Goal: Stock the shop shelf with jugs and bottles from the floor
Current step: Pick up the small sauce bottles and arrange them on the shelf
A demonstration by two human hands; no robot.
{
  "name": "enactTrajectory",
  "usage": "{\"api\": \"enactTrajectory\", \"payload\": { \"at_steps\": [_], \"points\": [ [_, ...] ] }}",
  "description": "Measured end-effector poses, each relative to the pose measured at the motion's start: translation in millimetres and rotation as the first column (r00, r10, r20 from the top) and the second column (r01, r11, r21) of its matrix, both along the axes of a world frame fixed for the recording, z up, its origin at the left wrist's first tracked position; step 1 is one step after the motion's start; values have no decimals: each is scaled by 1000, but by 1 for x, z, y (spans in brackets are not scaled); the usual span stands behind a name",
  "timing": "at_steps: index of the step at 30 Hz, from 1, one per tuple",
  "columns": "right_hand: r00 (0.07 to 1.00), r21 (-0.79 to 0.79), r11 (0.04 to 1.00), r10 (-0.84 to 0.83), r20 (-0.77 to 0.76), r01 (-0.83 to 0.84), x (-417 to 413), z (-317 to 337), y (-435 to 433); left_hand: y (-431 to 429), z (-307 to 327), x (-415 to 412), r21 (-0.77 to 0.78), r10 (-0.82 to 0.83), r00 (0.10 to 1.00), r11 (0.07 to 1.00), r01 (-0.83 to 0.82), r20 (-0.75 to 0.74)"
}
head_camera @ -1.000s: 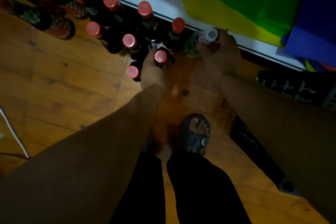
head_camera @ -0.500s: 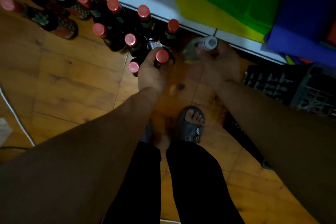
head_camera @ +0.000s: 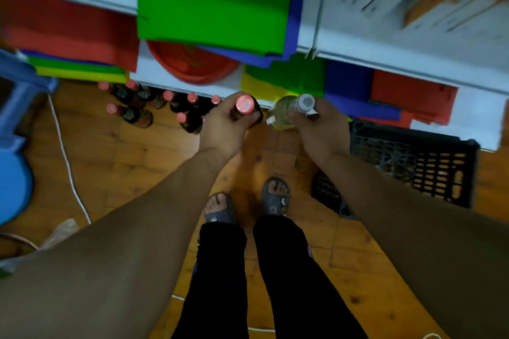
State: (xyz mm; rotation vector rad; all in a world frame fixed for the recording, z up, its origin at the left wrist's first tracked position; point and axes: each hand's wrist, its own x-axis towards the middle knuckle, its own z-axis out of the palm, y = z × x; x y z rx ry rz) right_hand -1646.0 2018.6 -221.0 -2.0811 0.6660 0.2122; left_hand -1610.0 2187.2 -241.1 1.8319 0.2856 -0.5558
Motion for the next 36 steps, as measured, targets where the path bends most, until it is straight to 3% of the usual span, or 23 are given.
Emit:
{"api": "enactTrajectory", "payload": {
  "at_steps": [14, 23, 36],
  "points": [
    [951, -182, 978, -39, 306, 99, -1, 270, -6, 2, 282, 46, -105, -150, 933, 975, 194, 328],
    [840, -294, 937, 0, 543, 190, 2, 413, -16, -5, 450, 66, -176, -223, 799, 909, 377, 559],
    [739, -299, 912, -6, 674, 280, 31, 522, -74, -67, 561, 96, -145, -297, 669, 841, 521, 681]
  ]
}}
